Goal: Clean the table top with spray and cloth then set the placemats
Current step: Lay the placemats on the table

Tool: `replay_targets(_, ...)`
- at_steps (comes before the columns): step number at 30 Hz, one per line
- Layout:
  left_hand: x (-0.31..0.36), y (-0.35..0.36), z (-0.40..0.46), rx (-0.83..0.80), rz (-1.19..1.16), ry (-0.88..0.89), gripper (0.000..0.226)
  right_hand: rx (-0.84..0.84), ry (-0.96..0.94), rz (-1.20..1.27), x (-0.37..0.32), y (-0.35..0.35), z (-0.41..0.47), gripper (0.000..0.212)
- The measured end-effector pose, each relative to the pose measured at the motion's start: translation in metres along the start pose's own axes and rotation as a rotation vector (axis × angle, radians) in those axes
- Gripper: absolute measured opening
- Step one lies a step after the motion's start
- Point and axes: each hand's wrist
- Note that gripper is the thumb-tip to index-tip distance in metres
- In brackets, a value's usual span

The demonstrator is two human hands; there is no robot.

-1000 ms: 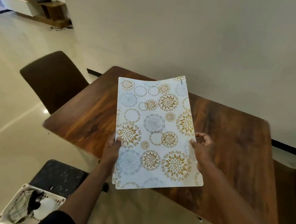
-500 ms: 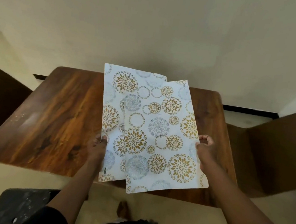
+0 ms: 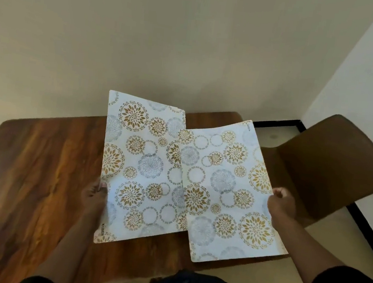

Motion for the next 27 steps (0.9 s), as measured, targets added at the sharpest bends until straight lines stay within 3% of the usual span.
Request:
replay_targets(7, 0.003, -0.02, 0.047, -0.069, 0.069, 0.01, 0.026, 0.125, 0.058, 0.041, -0.003, -0.008, 0.016, 0.021)
replay_targets(27, -0.005, 0.119, -0.019, -0.019, 0.018, -0.176, 0.028, -0.056, 0.085, -0.094, -0.009, 0.042, 0.12, 0.022)
Point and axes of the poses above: each hand's wrist, its own z-axis towards the middle knuckle, its own y-axis out of the palm, x = y × z, and after that the axes turned 12 degrees about y, right-handed
